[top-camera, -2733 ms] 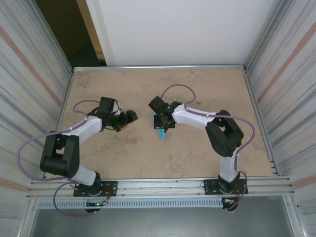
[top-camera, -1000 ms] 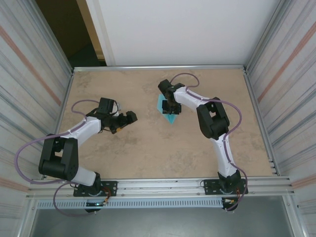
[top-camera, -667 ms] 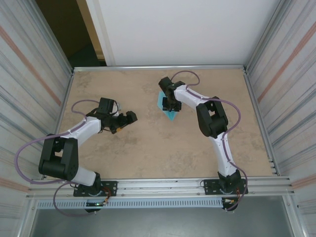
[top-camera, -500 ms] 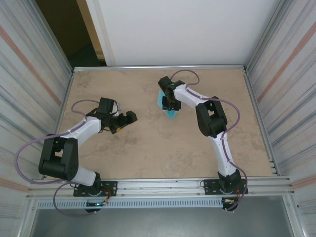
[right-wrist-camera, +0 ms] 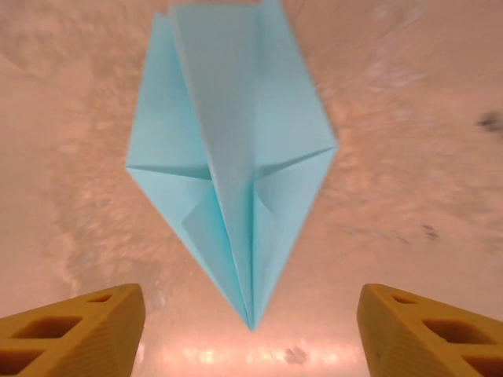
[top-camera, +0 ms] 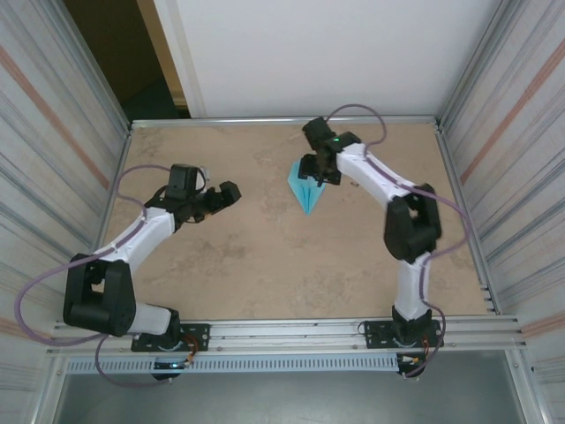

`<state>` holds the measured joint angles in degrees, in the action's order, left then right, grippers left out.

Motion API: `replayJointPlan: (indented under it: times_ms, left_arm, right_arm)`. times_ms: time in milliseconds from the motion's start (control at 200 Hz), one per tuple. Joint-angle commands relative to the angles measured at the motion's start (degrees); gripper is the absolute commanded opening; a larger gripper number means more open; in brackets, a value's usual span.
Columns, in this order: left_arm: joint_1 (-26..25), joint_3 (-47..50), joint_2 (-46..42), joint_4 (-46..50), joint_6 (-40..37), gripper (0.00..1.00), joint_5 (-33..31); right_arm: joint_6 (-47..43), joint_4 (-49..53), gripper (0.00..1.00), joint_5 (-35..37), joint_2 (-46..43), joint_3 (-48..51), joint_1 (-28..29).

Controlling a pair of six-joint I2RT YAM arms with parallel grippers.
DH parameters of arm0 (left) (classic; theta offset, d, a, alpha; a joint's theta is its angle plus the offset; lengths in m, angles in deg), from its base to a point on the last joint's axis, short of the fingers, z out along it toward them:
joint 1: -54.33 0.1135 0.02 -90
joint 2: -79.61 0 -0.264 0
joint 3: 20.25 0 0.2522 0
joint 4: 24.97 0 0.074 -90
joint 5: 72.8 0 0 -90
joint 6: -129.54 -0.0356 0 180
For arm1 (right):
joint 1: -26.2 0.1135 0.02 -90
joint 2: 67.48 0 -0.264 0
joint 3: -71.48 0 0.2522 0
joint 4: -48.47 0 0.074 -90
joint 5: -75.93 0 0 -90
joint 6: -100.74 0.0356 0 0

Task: Fold a paper plane with a square sheet of paper (pick it up from the middle)
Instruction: Move the paper plane to the top-center of the table, then reset both arms

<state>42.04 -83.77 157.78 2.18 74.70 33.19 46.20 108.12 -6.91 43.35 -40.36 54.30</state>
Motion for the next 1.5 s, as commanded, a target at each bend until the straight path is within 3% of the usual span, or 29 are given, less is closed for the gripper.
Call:
replayJointPlan:
  times_ms: [0, 155, 396, 596, 782, 927, 977, 1057, 1348, 1493]
  left_arm:
    - [1.67, 1.21, -4.98, -2.22, -1.44, 0.99, -8.46]
    - [3.36, 7.73, -11.91, -7.46, -5.08, 0.99, -21.16]
    - [5.68, 17.25, -15.72, -20.09, -12.80, 0.99, -33.68]
    - [9.01, 21.45, -11.17, -31.86, -20.56, 0.99, -32.97]
    - [12.86, 21.35, -9.33, -33.68, -27.32, 0.99, -29.83]
    - [15.49, 23.67, -6.48, -41.74, -31.21, 0.99, -20.02]
    - [15.73, 25.78, -4.87, -48.20, -34.29, 0.99, -13.03]
    - [15.81, 26.43, -2.70, -50.78, -35.93, 0.99, -8.22]
    - [16.03, 29.63, 4.29, -61.75, -35.91, 0.99, -6.49]
    - [16.01, 28.23, 5.73, -60.21, -36.37, 0.99, -5.95]
  right_arm:
    - [-0.51, -6.17, 0.78, 4.47, -12.40, 10.80, -3.16]
    - [-4.85, -16.84, 0.99, 12.31, -29.10, 29.72, -8.34]
    - [-9.68, -32.03, 0.99, 21.50, -44.84, 51.41, -18.71]
    - [-12.18, -45.50, 0.99, 21.46, -46.98, 64.45, -27.00]
    - [-16.88, -59.93, 0.99, 17.27, -41.31, 71.23, -30.40]
    - [-20.59, -71.40, 0.99, 12.78, -36.60, 74.13, -30.42]
    - [-22.69, -74.52, 0.99, 10.43, -35.29, 74.36, -30.31]
    - [-25.01, -85.23, 0.99, 7.39, -33.77, 77.11, -30.60]
    - [-26.71, -92.32, 0.99, -0.35, -25.30, 76.47, -31.01]
    - [-27.98, -94.53, 0.99, -0.53, -23.05, 76.51, -30.12]
